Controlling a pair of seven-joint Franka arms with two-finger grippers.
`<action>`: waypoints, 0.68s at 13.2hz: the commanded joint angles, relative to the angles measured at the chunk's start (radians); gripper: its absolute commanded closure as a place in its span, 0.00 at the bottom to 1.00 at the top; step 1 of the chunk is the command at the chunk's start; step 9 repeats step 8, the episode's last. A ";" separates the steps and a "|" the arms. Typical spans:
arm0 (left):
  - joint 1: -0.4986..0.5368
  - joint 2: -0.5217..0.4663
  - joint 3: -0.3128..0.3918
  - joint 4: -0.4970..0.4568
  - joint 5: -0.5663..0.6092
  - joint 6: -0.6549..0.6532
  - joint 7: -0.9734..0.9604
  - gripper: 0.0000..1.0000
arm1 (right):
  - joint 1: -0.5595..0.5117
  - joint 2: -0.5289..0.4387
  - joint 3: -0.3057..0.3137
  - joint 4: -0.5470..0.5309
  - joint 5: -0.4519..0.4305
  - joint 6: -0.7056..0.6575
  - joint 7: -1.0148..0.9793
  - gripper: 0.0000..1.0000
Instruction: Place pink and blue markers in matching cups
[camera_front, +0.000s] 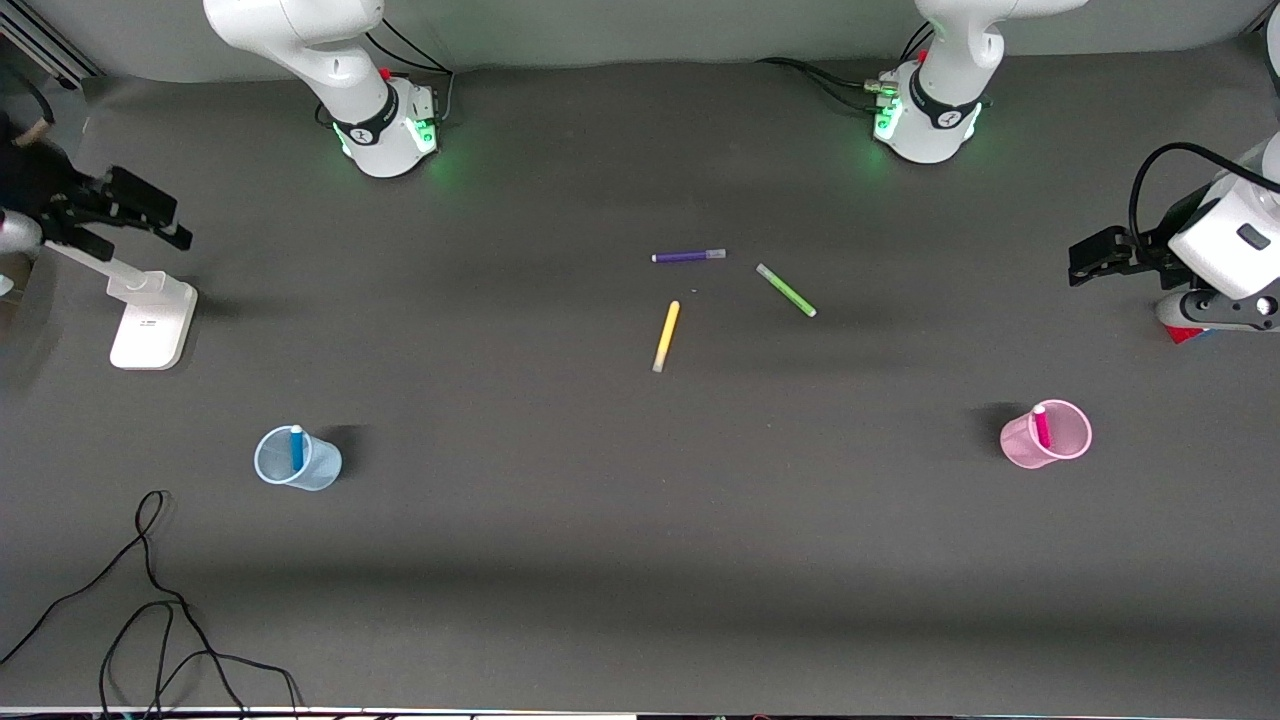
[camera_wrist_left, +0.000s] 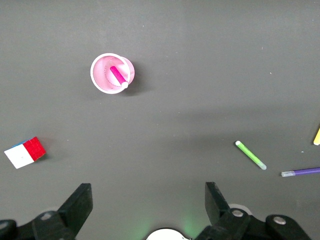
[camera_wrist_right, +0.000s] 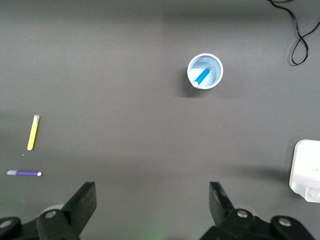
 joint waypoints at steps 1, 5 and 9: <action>-0.009 -0.016 0.012 -0.005 -0.019 -0.004 0.003 0.00 | 0.019 -0.014 -0.008 -0.028 0.009 0.023 -0.018 0.00; -0.008 -0.014 0.012 -0.004 -0.019 -0.007 0.003 0.00 | 0.018 0.031 -0.008 0.035 0.011 -0.009 -0.017 0.00; -0.008 -0.008 0.012 -0.004 -0.016 -0.008 0.013 0.00 | 0.018 0.032 -0.008 0.046 0.009 -0.012 -0.017 0.00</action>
